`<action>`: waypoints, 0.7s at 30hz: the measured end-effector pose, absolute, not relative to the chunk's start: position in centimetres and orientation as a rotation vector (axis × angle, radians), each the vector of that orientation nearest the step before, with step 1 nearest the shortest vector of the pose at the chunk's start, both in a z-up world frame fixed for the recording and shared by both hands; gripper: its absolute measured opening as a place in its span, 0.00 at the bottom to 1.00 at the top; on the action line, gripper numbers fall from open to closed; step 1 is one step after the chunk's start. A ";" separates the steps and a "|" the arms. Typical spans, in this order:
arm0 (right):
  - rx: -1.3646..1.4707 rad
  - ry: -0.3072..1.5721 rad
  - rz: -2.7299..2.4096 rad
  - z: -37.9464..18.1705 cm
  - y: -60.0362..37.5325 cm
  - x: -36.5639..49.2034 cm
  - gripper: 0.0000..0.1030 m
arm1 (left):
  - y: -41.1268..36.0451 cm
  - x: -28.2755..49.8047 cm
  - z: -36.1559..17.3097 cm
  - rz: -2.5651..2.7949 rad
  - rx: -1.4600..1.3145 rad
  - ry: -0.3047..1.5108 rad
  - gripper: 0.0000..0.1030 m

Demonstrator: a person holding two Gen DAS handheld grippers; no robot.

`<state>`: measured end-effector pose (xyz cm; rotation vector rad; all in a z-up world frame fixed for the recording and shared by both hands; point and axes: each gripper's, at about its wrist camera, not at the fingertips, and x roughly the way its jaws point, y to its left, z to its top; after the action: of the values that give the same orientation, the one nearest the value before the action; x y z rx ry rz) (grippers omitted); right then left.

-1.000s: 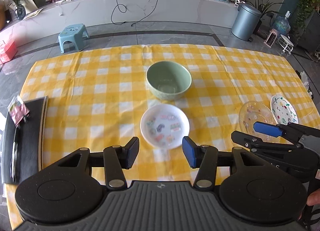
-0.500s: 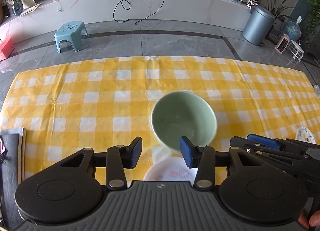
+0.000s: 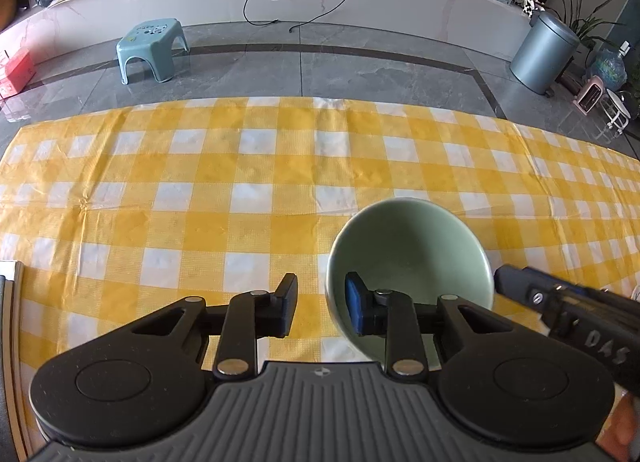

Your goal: Organize plates and bowls

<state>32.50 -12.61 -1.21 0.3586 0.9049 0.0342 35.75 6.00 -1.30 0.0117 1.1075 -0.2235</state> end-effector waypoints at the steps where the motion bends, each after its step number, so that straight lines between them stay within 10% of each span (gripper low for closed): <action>1: 0.368 0.899 0.040 -1.1 -12.4 32.7 0.28 | 6.1 35.8 -1.4 -0.222 0.001 1.109 0.27; 21: 0.317 0.973 0.079 -3.0 -9.3 34.2 0.24 | 5.8 35.8 -2.2 -0.242 -0.043 1.112 0.17</action>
<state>34.20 -9.31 -3.00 0.3173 0.9729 0.0791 35.80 5.79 -2.19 -0.0429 1.1123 -0.2422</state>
